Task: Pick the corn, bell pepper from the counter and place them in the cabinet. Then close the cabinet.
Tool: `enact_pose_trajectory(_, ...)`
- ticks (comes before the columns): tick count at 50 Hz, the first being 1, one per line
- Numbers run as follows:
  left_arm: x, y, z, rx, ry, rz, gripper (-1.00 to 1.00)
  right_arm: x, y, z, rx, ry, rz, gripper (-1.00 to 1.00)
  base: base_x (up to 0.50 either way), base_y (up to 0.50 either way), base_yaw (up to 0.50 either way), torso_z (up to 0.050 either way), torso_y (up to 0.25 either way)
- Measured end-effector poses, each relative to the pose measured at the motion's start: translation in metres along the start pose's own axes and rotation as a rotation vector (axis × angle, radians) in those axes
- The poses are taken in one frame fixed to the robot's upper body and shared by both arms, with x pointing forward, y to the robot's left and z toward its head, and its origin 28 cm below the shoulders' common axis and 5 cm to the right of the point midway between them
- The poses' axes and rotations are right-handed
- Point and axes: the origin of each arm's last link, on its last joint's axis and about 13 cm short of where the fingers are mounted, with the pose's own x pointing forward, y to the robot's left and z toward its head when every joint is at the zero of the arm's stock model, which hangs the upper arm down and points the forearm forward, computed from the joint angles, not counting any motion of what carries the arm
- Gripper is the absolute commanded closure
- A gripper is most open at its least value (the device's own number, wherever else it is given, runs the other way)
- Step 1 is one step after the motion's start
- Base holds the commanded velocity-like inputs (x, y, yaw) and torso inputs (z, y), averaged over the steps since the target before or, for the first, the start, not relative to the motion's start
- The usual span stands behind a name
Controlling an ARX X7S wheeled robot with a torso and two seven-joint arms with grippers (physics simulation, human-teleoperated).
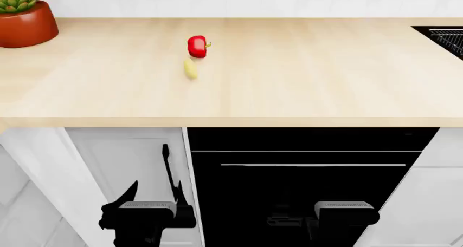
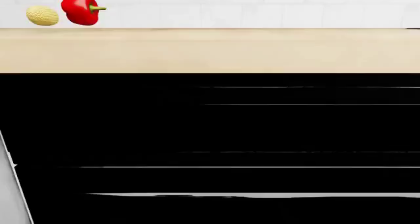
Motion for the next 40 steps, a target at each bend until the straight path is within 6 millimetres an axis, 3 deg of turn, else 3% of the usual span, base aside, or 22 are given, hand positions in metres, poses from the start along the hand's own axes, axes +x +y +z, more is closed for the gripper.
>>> enact_pose_trajectory(10, 0.001, -0.001, 0.008, -0.011, -0.008, -0.02, -1.0, 0.0, 0.0, 0.0, 0.014, -0.002, -0.002, -1.0, 0.0, 0.0, 0.0, 0.0, 0.0)
enact_pose_trajectory(18, 0.005, -0.003, 0.03, -0.005, -0.049, -0.058, -1.0, 0.003, -0.002, 0.015, 0.016, -0.029, -0.009, -1.0, 0.0, 0.0, 0.0, 0.018, 0.0)
enact_pose_trajectory(33, 0.02, -0.003, 0.102, 0.018, -0.169, -0.141, -1.0, 0.014, -0.008, 0.084, -0.011, -0.129, 0.042, -1.0, 0.0, 0.0, 0.0, 0.05, 0.0)
enact_pose_trajectory(40, 0.02, 0.003, 0.138, 0.022, -0.201, -0.181, -1.0, 0.018, -0.01, 0.125, -0.031, -0.203, 0.091, -1.0, 0.43, 0.0, 0.0, 0.05, 0.0)
